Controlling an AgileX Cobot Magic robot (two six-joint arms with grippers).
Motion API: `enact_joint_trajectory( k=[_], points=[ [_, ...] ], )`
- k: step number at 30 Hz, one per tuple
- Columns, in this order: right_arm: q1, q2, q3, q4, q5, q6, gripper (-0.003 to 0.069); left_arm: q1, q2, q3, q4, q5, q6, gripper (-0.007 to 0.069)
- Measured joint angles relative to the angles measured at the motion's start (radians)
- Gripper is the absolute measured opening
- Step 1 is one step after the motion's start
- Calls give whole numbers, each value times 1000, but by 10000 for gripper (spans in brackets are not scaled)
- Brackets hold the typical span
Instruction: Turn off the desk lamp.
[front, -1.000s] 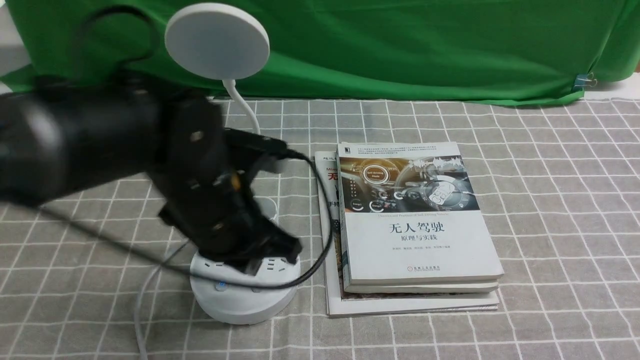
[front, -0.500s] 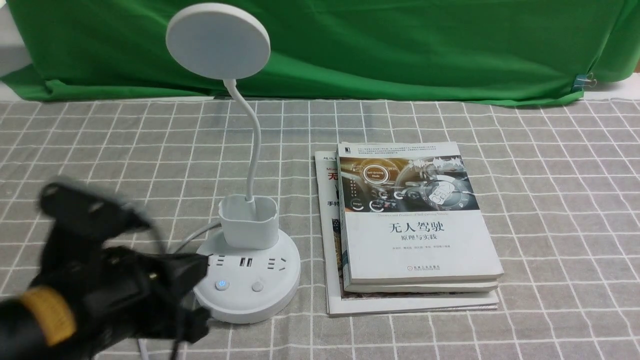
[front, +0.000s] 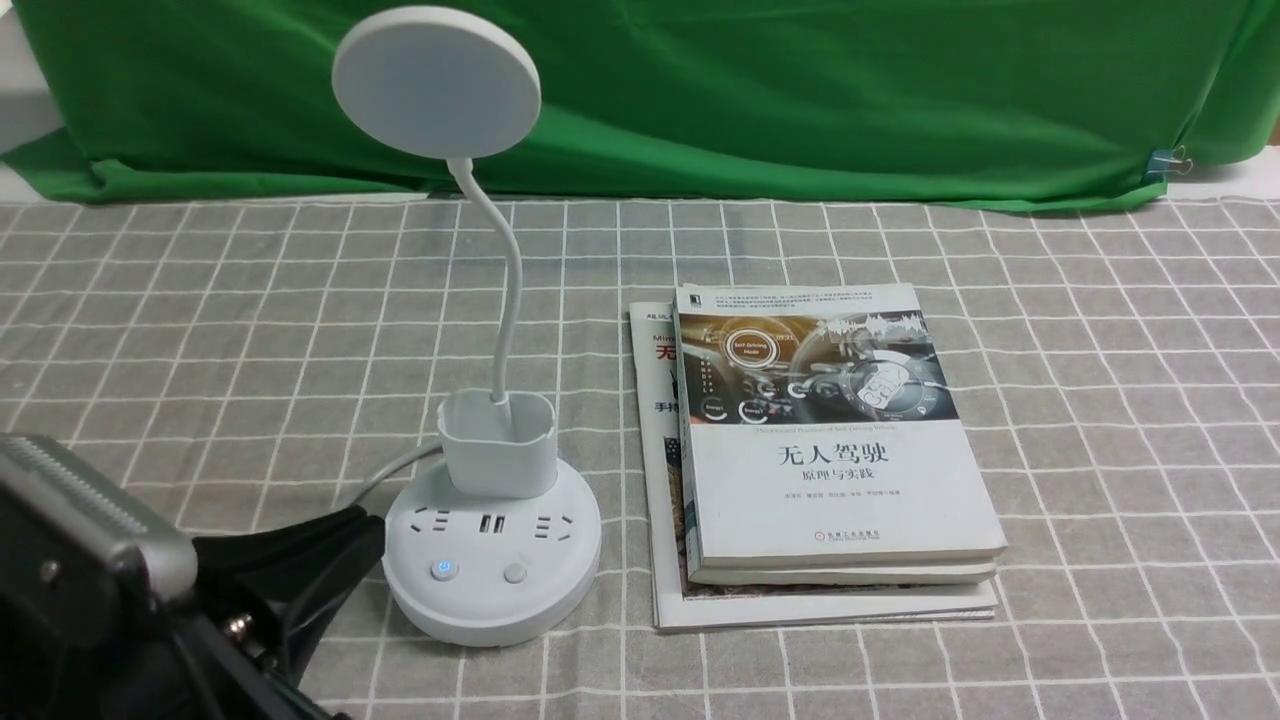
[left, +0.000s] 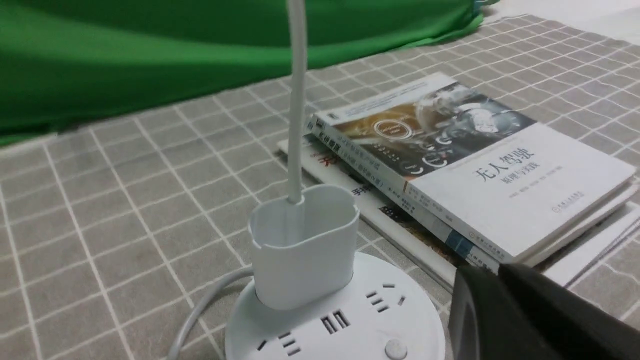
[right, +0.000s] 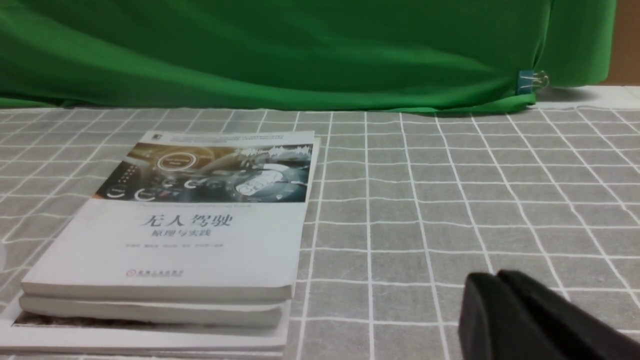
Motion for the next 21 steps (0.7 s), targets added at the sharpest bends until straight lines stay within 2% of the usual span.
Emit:
enact_joint_trajectory(
  k=[3,11,12,13,16,21],
  points=[
    [0,0,0,0,0,0,35,55,-108,31,-6,59,7,17],
    [0,0,0,0,0,0,35,348,-482,158,-41,129,28,17],
    [0,0,0,0,0,0,35,357,-490,161,-42,129,29,17],
    [0,0,0,0,0,0,35,424,-547,174,-64,141,29,17],
    [0,0,0,0,0,0,35,530,-657,176,-148,214,35,17],
    [0,0,0,0,-1,0,35,588,-737,176,-259,387,115,17]
  ],
)
